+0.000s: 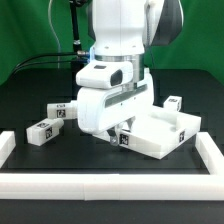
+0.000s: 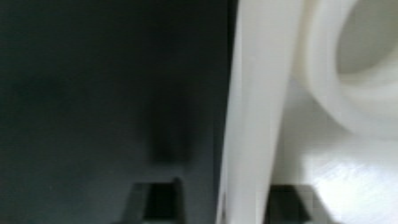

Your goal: Assemble one leg

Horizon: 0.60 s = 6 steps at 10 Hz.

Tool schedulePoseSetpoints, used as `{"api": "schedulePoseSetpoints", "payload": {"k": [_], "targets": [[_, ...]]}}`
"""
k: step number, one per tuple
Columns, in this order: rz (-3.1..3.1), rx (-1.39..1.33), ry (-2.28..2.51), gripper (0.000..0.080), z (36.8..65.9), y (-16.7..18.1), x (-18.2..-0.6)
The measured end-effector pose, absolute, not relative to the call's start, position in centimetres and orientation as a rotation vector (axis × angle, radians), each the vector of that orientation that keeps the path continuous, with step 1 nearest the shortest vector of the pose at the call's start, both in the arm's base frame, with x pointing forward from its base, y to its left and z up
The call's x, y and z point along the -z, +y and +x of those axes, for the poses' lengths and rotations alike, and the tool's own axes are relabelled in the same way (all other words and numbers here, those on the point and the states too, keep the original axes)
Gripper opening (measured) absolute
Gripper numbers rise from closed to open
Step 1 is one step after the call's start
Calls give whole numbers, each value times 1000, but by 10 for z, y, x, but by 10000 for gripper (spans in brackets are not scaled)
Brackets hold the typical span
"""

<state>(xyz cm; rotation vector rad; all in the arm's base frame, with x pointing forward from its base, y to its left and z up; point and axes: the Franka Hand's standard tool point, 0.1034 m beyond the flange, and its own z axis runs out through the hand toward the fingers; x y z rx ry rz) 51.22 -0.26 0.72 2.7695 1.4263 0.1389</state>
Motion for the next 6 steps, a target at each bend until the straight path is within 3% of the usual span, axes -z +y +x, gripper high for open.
{"api": "schedulePoseSetpoints", "payload": {"k": [1,3,6], "targets": [[2770,-139,1426,53,512,-2,-7],[2773,-135,1423,53,513,-3,-8],[2950,-26,1097,53,521,-15,-55]]}}
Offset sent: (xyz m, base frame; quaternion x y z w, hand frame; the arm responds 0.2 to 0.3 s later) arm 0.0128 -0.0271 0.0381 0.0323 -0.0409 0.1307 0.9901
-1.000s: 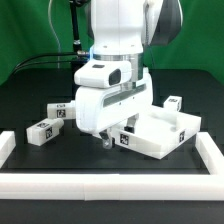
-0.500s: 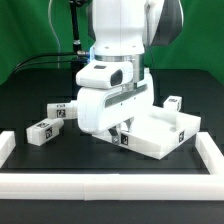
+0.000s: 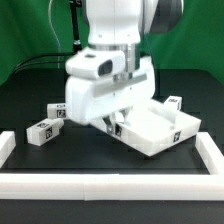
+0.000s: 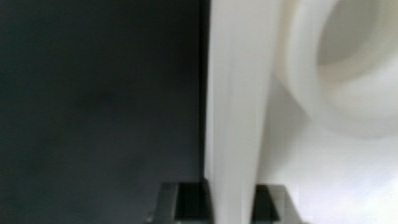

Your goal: Assemble one leg

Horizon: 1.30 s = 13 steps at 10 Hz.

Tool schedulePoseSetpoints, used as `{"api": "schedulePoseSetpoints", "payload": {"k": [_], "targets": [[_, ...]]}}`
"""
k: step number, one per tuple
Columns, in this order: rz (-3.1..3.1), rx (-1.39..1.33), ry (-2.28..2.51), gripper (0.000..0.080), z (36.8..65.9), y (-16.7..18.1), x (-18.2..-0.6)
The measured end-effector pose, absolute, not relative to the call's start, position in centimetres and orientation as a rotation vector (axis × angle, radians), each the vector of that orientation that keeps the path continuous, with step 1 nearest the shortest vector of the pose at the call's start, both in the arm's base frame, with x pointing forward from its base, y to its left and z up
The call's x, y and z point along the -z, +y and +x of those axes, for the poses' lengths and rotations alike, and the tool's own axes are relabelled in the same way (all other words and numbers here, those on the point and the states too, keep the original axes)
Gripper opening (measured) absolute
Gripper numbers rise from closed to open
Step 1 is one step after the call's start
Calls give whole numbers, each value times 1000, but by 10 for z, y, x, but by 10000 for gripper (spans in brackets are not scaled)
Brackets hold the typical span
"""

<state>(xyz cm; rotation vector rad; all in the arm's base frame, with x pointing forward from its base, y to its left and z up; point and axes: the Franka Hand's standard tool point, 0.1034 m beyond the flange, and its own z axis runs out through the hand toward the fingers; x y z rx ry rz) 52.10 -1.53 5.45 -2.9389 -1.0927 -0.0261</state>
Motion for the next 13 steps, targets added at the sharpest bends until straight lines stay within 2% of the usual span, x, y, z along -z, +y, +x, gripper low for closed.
{"api": "schedulePoseSetpoints", "payload": {"k": [2,4,7,8,9,12,13], "targets": [[-2993,-86,-758,54,524,-31,-65],[-2988,-27,-841,54,537,-48,-61],[-2987,-39,-831,54,534,-45,-58],[-2999,-44,-783,54,533,-43,-54],[-3017,-78,-680,54,533,-40,-40],[-3042,-120,-325,54,573,-39,-23],[-3039,-128,-233,54,578,-37,-18]]}}
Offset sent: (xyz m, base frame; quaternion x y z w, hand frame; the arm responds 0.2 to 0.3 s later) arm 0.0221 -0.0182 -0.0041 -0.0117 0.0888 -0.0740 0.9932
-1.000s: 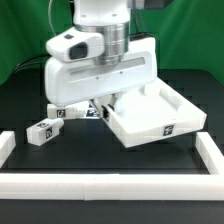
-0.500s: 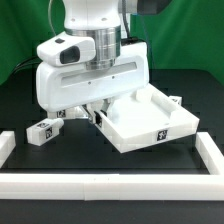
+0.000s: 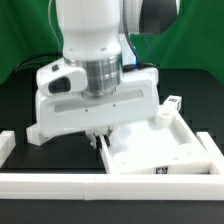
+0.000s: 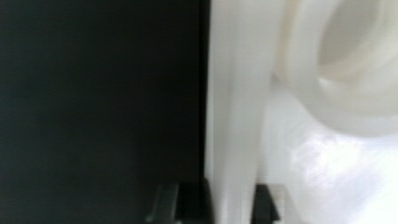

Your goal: Assemble one leg

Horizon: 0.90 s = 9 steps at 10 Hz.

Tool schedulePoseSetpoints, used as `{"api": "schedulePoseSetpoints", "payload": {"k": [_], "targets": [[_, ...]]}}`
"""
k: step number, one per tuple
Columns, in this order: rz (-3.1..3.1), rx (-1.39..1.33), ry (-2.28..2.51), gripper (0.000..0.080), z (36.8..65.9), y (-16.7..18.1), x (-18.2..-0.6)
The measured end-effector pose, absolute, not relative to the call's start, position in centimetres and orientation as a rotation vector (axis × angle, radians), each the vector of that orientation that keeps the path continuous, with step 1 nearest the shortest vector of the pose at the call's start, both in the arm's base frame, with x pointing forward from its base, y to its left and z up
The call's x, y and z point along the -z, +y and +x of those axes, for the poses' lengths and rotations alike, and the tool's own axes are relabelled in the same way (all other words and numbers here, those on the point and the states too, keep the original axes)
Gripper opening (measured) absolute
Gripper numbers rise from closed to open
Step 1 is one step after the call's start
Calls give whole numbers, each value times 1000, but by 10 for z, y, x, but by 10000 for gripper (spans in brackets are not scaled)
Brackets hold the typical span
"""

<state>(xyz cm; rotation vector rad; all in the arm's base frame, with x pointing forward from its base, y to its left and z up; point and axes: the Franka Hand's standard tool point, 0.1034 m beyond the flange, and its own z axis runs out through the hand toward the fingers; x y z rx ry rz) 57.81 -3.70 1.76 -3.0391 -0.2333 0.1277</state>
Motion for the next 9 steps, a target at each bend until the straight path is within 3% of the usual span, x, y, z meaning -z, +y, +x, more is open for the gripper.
{"api": "schedulePoseSetpoints", "payload": {"k": [5,9], "targets": [[-3035,-134,-261,54,576,-37,-15],[-3042,-130,210,54,578,-26,-8]]}}
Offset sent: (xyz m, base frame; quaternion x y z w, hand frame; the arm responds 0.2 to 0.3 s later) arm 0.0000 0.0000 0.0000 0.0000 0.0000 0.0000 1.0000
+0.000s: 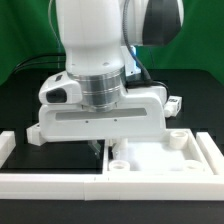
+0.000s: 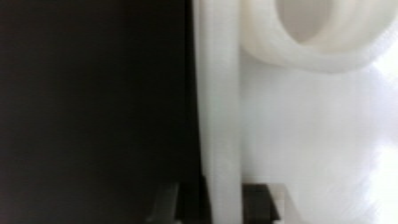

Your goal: Assemble one leg

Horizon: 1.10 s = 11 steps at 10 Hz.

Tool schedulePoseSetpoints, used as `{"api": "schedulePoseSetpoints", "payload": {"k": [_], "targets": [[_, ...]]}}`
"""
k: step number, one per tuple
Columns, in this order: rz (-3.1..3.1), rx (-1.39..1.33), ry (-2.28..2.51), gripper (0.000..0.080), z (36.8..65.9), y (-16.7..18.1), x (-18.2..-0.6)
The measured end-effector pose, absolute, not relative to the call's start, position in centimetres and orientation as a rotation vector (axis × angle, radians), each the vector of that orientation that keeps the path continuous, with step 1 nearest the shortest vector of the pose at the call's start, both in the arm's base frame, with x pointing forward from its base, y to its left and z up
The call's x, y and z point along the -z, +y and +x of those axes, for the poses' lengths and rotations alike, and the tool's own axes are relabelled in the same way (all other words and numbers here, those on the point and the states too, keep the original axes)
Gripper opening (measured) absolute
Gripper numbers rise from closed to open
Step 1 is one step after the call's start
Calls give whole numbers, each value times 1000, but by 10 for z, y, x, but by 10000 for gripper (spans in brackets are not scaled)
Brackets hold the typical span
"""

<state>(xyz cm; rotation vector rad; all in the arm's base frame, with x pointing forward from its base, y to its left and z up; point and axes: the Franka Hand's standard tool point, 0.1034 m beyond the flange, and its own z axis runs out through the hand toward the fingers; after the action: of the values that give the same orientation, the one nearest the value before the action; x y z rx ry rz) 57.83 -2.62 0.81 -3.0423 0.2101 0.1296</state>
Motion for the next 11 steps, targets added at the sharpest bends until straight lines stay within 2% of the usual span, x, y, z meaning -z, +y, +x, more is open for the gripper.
{"api": "schedulePoseSetpoints", "payload": {"k": [3,4,5,6,7,8,9,11], "targets": [[-3052,-145,229,59,579,-21,-8],[-3051,-144,216,124,579,-21,-8],[-3051,-145,215,124,579,-21,-8],[-3051,-144,215,356,579,-21,-8],[-3050,-146,190,356,579,-25,-16],[-3042,-172,183,519,578,-33,-38],[-3037,-181,204,609,579,-43,-59],[-3040,-158,165,639,583,-57,-74]]}}
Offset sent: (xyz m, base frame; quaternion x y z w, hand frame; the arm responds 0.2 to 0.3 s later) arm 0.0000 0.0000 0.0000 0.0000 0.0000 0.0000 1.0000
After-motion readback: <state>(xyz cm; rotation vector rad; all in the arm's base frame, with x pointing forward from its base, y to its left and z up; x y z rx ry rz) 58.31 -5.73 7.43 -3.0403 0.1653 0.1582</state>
